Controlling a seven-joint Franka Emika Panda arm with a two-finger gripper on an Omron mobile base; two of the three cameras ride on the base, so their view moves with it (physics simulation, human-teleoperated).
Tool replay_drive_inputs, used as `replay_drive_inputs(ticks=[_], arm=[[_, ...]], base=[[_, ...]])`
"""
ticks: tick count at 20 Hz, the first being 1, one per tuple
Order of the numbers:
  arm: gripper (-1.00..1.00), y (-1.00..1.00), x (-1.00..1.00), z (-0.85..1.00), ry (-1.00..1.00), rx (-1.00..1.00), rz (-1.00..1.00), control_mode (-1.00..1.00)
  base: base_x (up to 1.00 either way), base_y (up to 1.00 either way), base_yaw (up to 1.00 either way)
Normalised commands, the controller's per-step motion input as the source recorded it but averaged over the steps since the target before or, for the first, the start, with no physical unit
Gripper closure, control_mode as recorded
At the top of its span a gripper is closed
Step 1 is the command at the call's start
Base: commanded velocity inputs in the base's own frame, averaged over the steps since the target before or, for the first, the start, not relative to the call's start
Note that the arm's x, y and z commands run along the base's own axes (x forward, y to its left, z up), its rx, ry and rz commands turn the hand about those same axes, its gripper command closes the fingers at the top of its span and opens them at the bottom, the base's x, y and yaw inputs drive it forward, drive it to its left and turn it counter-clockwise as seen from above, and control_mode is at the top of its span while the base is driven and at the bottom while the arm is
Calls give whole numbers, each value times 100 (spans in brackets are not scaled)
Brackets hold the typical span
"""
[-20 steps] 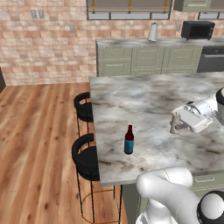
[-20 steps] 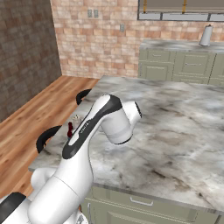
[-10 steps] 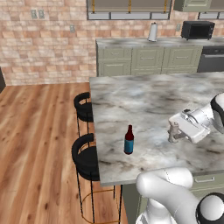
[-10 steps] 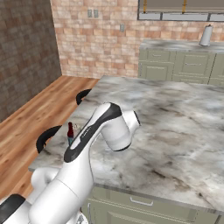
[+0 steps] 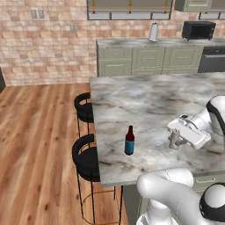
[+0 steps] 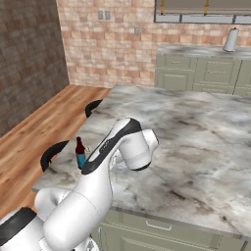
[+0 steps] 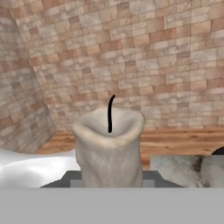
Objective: Get the candle and the beer from the cabinet and move them to the dining counter.
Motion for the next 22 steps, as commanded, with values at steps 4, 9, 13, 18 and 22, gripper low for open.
replay_drive_inputs(ticks=[4, 9, 13, 18, 22], arm=[[100, 1, 0, -35, -1, 0, -15, -100], [100, 0, 1, -33, 0, -4, -39, -100], [100, 6, 22, -28, -3, -1, -25, -100], [100, 3, 36, -23, -12, -1, -1, -100], [100, -6, 31, -22, -11, -1, 9, -100]], base=[[0, 0, 0], [0, 0, 0], [0, 0, 0], [0, 0, 0], [0, 0, 0]])
